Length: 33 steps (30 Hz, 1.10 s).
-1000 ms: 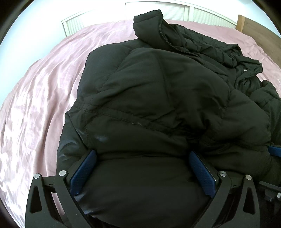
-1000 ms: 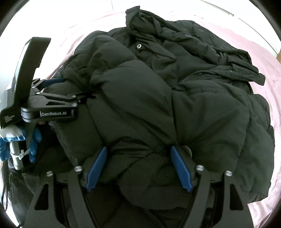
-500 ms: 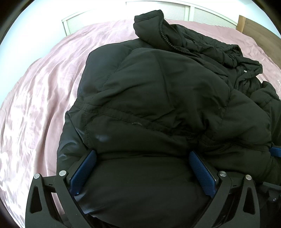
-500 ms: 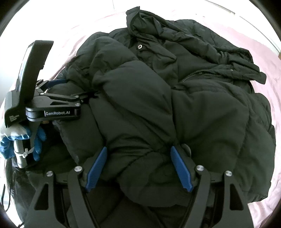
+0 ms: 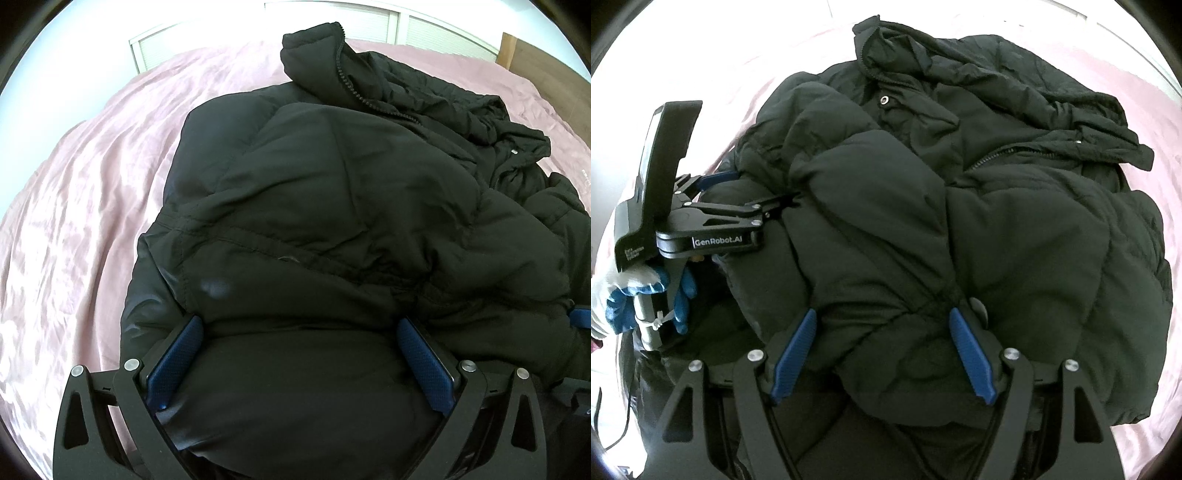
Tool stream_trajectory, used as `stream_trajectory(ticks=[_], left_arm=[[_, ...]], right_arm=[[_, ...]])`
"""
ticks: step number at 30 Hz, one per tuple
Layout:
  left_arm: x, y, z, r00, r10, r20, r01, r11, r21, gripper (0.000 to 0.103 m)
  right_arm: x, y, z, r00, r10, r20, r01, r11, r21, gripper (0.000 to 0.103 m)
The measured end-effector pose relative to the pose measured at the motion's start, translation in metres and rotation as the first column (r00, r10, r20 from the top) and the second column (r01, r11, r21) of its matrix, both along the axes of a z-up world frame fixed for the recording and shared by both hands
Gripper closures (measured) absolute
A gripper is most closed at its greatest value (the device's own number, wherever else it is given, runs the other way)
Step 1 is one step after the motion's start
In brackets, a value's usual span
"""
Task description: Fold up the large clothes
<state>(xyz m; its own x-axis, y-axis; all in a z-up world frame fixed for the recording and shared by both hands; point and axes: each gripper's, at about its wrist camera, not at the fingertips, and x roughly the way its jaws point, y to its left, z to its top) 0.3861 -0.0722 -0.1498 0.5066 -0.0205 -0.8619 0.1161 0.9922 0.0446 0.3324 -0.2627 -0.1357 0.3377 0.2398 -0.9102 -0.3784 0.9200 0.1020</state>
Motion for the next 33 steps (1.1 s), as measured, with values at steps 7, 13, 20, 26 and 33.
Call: stream_trajectory(ticks=[7,13,20,26,33], left_arm=[[0.006,-0.006,0.007,0.999,-0.007,-0.040,0.009,0.999,0.037,0.001],[0.000,-0.003,0.029,0.999,-0.011,-0.041,0.012,1.000,0.025,0.001],[-0.020,0.012,0.057,1.000,-0.015,-0.027,0.016,1.000,0.003,0.001],[-0.025,0.027,0.074,0.999,0.010,-0.043,-0.010,1.000,-0.008,0.001],[0.003,0.036,0.102,1.000,0.013,-0.015,-0.014,0.998,-0.064,0.001]], right_arm=[[0.004,-0.005,0.008,1.000,-0.021,-0.021,0.022,0.999,0.032,0.029],[0.005,-0.023,0.023,0.998,-0.056,-0.007,0.056,0.998,0.030,0.029],[0.014,-0.100,0.049,0.978,-0.205,0.020,0.204,0.977,0.057,0.029],[0.023,-0.167,0.058,0.948,-0.317,0.040,0.317,0.948,-0.004,0.029],[0.050,-0.226,0.061,0.907,-0.419,0.043,0.420,0.907,-0.011,0.029]])
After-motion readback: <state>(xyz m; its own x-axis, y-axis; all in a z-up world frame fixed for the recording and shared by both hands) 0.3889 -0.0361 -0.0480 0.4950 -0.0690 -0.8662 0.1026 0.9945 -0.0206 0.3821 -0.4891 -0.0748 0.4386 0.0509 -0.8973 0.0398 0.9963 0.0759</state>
